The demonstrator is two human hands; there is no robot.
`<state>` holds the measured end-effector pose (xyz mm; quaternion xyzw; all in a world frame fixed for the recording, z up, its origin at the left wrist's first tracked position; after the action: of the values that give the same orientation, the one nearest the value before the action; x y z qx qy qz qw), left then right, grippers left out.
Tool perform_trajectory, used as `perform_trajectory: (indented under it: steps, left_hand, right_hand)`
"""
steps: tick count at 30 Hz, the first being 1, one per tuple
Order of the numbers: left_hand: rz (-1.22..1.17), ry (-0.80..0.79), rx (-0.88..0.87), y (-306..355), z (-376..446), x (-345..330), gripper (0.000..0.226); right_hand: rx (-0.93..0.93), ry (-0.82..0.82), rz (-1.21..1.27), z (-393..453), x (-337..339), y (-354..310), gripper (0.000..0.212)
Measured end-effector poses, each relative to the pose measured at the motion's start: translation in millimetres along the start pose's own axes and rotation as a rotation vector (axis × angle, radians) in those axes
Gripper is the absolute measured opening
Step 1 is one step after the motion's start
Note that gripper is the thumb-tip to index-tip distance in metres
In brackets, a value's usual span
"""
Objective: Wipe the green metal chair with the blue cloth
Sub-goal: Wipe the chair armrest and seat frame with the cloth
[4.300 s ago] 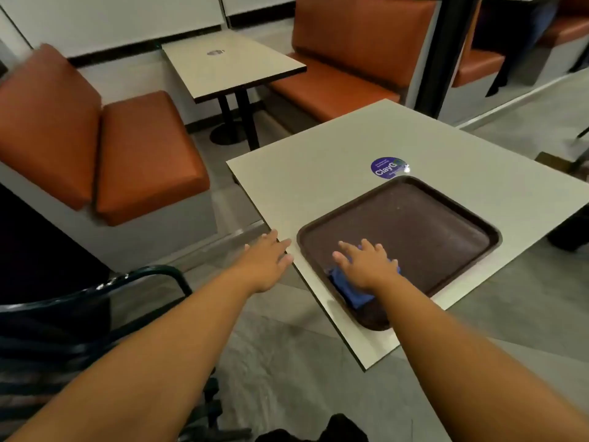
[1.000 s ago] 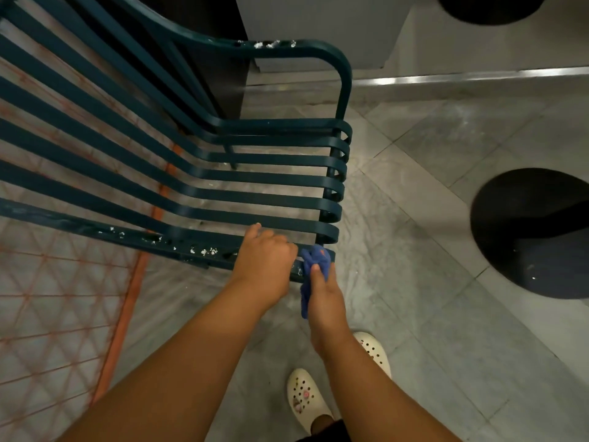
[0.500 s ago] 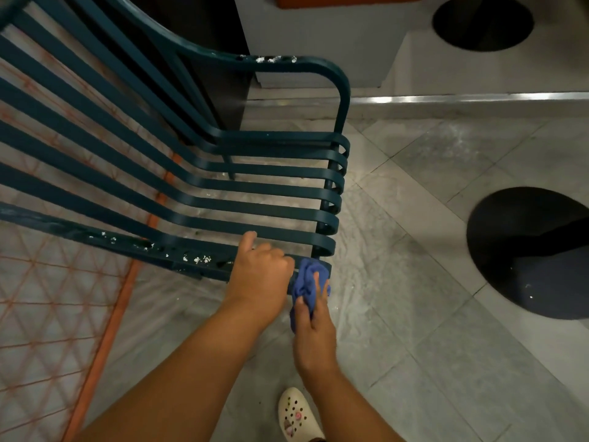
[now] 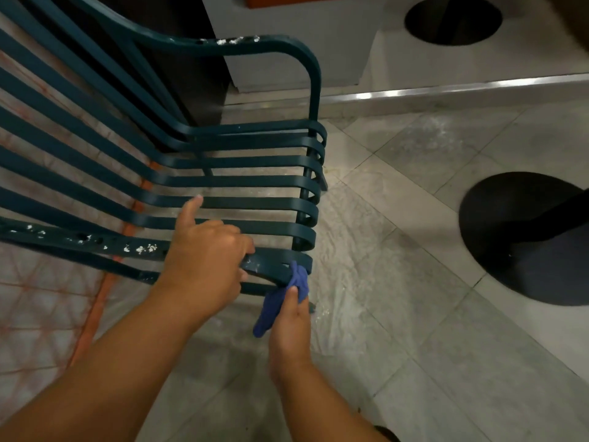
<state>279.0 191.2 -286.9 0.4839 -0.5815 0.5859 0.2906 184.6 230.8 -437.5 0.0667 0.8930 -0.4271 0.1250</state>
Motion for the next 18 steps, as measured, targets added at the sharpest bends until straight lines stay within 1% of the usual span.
perform_trajectory:
  steps: [3,4,5,7,9,10,11,14,16,18]
  left_hand:
    - [0.017,0.009,0.006,-2.9,2.1,-1.6,0.036]
    - [0.02,0.004,0.001,-3.4,2.7,-2.0,0.036]
    - [0.026,0.001,-0.004,-3.7,4.2,-2.8,0.036]
    - [0.034,-0.012,-0.003,-5.2,5.2,-3.3,0.036]
    - [0.024,-0.011,-0.01,-5.8,6.8,-5.3,0.036]
    - [0.023,-0.011,-0.011,-6.3,7.6,-6.9,0.036]
    - [0.027,-0.016,-0.01,-6.6,7.8,-8.5,0.037]
    - [0.038,0.005,-0.02,-6.9,9.1,-13.0,0.037]
    - [0.022,0.016,-0.024,-7.5,9.3,-14.7,0.034]
    - [0.009,0.025,-0.019,-8.7,9.0,-16.4,0.034]
  right_hand:
    - [0.153,0.012,0.018,-5.9,-3.2,12.4,0.047]
    - [0.152,0.005,0.003,-4.9,0.5,16.2,0.054]
    - [0.126,0.01,-0.016,1.6,5.8,20.8,0.056]
    - [-0.007,0.013,-0.019,20.8,15.1,26.8,0.042]
    - [-0.084,-0.015,0.003,35.8,20.5,28.2,0.032]
    - [-0.082,-0.009,0.024,40.1,19.1,27.6,0.029]
    - [-0.04,-0.001,0.032,39.6,16.8,26.2,0.025]
    - [0.136,-0.009,0.03,31.1,16.7,28.4,0.029]
    - [0.128,0.005,-0.033,42.8,20.9,41.5,0.028]
    - [0.034,-0.005,-0.037,56.1,24.2,47.6,0.023]
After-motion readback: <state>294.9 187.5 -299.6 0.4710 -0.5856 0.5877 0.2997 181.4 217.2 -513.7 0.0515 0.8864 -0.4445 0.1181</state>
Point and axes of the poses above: each hand's wrist, its own z-axis towards the middle knuckle, its own x-axis out of the back of the hand, y = z × x, the point moved 2 cm from there along z, towards the middle knuckle, and after that the axes turned 5 degrees about x, right-handed, at the moved point
